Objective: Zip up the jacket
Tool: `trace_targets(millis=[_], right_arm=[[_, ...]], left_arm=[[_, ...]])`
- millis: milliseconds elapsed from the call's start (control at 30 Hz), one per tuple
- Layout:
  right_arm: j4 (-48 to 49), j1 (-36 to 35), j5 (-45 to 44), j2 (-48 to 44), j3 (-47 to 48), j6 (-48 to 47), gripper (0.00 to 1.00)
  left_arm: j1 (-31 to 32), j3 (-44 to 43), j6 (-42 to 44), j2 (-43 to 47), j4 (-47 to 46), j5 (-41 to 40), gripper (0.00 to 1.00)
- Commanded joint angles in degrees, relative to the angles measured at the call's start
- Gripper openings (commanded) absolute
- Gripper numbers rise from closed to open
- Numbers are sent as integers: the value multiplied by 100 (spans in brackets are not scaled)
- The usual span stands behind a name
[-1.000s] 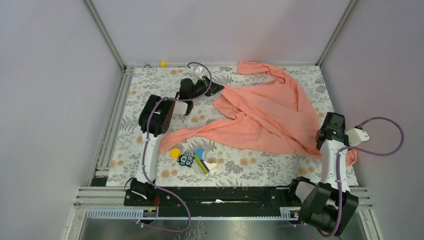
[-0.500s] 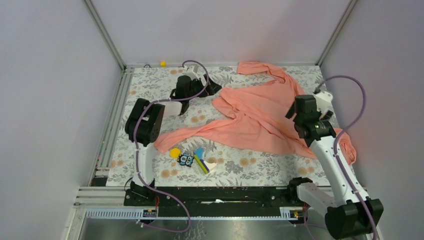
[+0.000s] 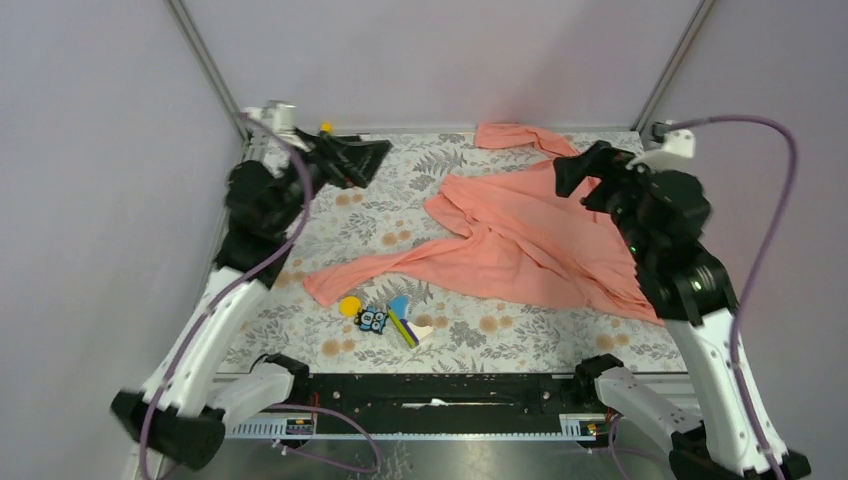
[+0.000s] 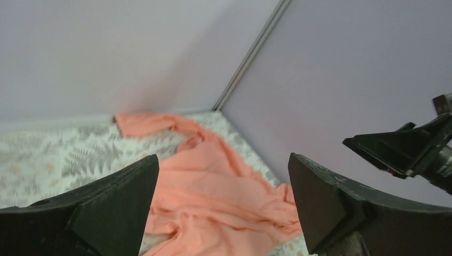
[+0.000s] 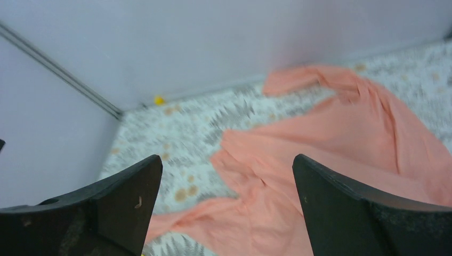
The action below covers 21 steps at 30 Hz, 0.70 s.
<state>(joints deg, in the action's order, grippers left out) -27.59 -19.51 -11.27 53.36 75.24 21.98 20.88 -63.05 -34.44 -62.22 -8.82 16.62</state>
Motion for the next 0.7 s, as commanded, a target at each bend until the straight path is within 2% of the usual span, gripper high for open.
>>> trace_targets(millis=[0, 67, 233, 400, 667], right_arm=[[622, -22, 288, -1123, 417, -217, 100], [640, -27, 127, -1518, 509, -252, 100], [660, -28, -142, -2229, 638, -294, 100], [514, -27, -219, -2502, 693, -330, 100], [512, -22, -339, -2638, 447, -285, 100]], left_arm=[[12, -693, 446, 1115, 1391, -239, 99], [12, -1005, 559, 1528, 1731, -362, 99], [12, -1242, 610, 2315, 1805, -587, 99], [12, -1236, 607, 2685, 1833, -787, 99], [12, -1228, 609, 2780, 2032, -890, 99]])
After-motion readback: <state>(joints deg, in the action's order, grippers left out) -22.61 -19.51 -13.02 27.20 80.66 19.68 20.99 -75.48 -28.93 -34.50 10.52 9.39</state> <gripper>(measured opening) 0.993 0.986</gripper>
